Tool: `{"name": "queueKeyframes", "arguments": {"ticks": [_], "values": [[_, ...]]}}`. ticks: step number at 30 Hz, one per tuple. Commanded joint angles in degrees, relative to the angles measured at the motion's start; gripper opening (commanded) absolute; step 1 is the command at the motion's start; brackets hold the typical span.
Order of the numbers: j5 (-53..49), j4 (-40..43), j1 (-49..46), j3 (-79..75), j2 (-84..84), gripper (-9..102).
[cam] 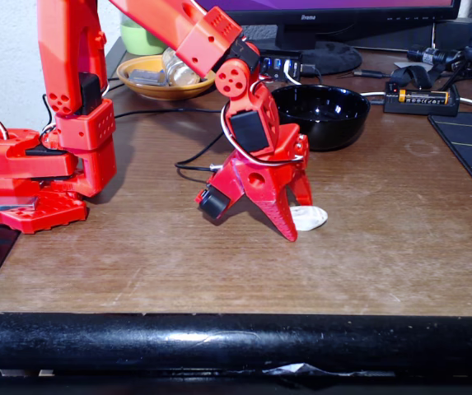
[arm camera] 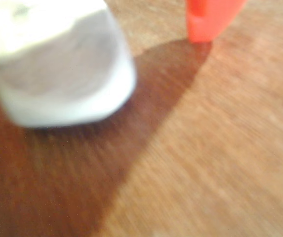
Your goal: Ramasse la gomme et mets-la dans le bol.
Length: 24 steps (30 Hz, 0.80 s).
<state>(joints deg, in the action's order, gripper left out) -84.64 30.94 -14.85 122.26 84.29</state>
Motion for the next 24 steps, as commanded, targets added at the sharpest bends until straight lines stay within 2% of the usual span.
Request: {"name": "queueKeyframes", "arguments": {"ticks": [1,10,15,17,20,24], "values": [[-0.18,-0.62,-1.14,1.49,-0.97,22],[0.53,-1.58,-1.05,2.11,-0.62,12],[1.41,-2.72,-1.14,2.81,-0.09,-6],[2.90,-3.69,-1.32,3.34,0.70,-6],[8.00,-6.06,-1.41,4.57,4.31,-6],[20.83,-4.31,-1.14,3.78,15.29,-6]]}}
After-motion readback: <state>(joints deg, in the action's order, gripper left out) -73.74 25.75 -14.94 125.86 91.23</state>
